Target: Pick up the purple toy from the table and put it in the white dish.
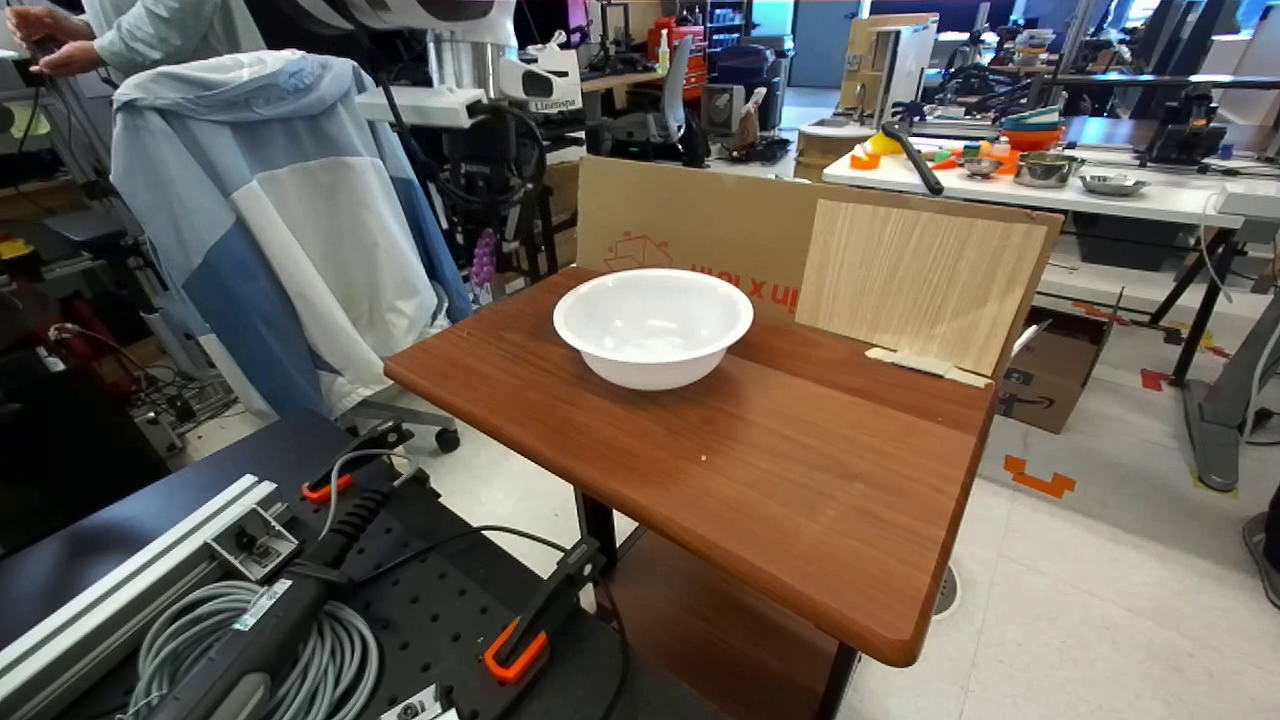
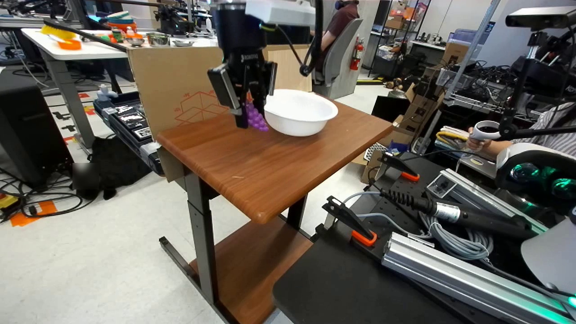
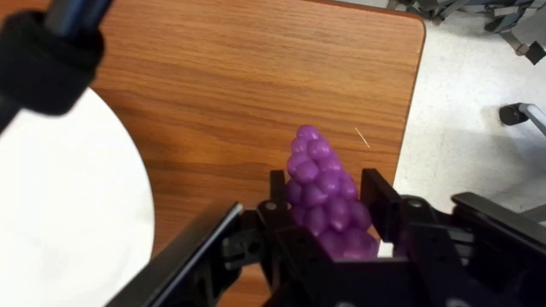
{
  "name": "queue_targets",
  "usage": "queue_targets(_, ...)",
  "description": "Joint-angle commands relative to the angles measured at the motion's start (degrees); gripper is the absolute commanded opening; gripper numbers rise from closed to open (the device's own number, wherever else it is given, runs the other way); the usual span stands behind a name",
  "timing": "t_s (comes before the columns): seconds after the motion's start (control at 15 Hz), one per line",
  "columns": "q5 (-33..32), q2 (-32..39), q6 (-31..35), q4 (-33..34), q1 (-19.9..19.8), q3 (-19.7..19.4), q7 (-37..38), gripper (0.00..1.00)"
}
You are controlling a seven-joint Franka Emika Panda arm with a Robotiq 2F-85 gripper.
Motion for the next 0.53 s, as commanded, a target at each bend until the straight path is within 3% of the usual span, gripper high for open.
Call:
queue_targets(0.0, 4.73, -12.18, 5.20, -10.80, -2.91, -0.43, -0.92, 0.23)
queue_targets(0.27, 9.30, -15.10, 6.73, -12.79, -7.43, -3.82, -1.37, 0.23)
queue_targets(0.47, 12.73, -12.20, 6.52, -10.68, -10.43, -5.89, -1.29, 0.23)
